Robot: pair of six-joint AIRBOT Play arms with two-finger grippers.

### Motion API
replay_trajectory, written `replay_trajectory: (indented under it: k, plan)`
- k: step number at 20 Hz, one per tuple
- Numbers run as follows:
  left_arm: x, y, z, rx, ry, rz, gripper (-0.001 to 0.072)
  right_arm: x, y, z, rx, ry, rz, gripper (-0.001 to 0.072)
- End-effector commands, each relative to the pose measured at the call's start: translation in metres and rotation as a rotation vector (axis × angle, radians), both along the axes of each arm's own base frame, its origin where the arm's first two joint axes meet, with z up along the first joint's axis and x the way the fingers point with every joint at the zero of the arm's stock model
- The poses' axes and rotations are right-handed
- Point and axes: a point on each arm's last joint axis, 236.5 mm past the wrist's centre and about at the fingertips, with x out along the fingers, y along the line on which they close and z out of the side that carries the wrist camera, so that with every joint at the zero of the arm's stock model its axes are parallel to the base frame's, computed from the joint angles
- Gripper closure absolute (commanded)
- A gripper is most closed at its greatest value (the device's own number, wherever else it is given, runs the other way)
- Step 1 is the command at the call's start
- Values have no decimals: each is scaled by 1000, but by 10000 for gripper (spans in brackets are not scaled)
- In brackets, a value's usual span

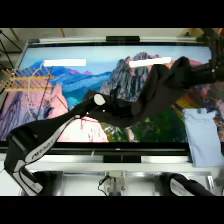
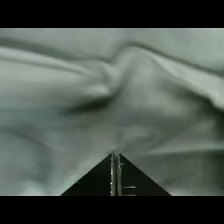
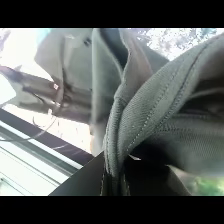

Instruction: Fold the shirts.

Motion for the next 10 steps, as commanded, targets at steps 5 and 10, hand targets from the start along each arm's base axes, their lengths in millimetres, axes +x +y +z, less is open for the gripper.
replay_trajectory:
  k: [5,10]
  plan:
    - [77,157,68,263,-217,108,678,44,37,-28,47,0,12,654]
    - [98,352,168,387,-306,405,677,71,161,-100,70,17,157,654]
